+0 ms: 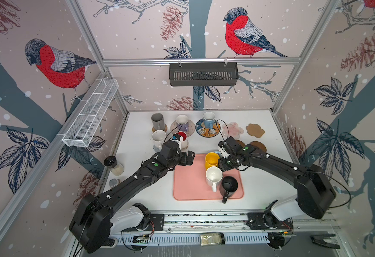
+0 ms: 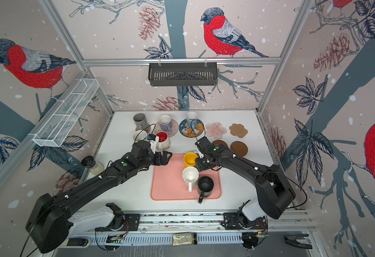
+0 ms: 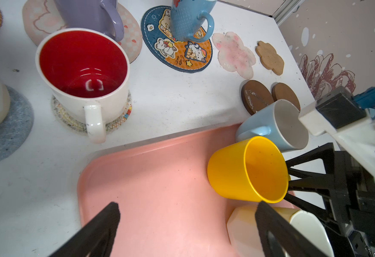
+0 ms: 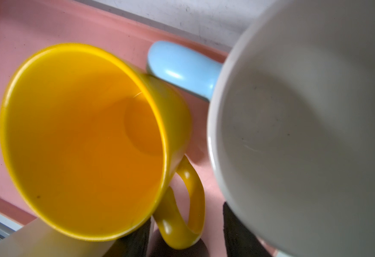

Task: Place cups on coasters
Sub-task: Pick up the cup from the tray.

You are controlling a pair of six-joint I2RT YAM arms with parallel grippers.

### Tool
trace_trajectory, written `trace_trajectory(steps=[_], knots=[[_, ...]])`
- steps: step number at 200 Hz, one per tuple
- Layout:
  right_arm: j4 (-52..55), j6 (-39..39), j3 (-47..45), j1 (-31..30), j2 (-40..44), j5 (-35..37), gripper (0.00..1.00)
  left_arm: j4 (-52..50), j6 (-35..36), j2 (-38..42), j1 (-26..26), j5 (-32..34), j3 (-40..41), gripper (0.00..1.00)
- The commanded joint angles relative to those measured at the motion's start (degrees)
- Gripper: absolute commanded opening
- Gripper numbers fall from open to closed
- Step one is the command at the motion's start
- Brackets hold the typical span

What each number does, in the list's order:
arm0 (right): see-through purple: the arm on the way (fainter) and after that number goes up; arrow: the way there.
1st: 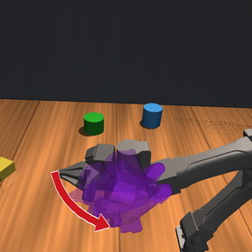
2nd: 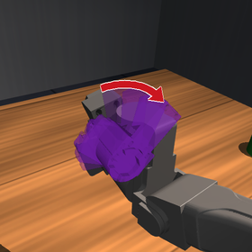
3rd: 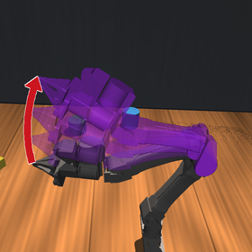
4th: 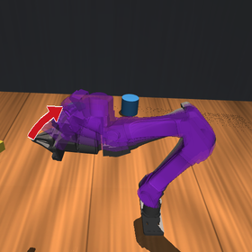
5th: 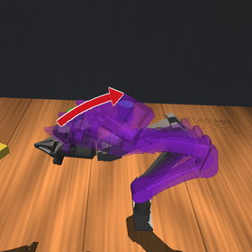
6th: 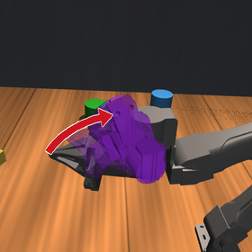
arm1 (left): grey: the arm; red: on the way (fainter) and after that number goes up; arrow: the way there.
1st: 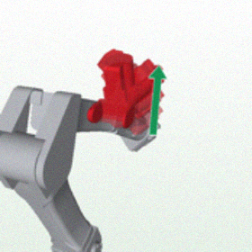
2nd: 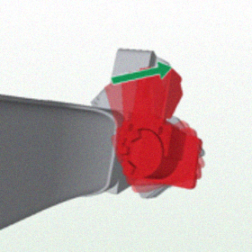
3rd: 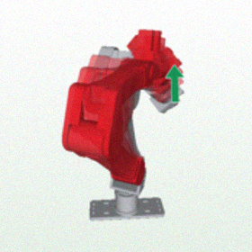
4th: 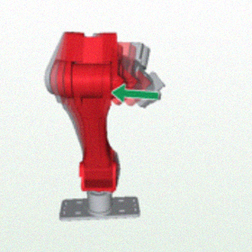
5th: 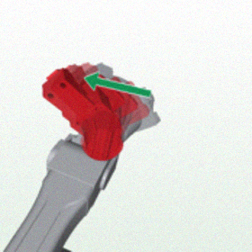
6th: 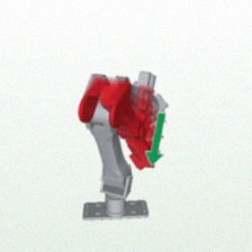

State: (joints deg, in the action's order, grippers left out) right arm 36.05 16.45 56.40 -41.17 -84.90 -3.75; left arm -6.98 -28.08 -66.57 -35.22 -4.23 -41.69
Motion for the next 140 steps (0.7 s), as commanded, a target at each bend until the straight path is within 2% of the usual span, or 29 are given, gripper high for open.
trace_trajectory(steps=[1,40,82,103,140], knots=[[-2.3,-0.5,-0.1,-0.2,-0.3,-0.5,0.48,-0.3,0.9,0.2,0.0,0.5,-0.5,0.96],[-3.2,-0.6,-0.3,-0.4,-1.4,0.1,0.43,-0.5,0.9,0.1,0.0,0.5,-0.5,0.95],[-3.8,-1.0,0.5,-0.4,-3.4,0.1,0.32,-0.9,0.9,-0.2,0.0,0.6,-0.8,0.95],[-4.0,-1.2,0.8,-0.4,-4.2,0.1,0.23,-1.3,1.0,-0.1,0.0,1.1,-0.8,0.96],[-4.3,-1.2,1.2,-0.4,-4.3,0.1,0.17,-1.6,1.0,0.3,0.0,1.2,-0.7,0.96]])
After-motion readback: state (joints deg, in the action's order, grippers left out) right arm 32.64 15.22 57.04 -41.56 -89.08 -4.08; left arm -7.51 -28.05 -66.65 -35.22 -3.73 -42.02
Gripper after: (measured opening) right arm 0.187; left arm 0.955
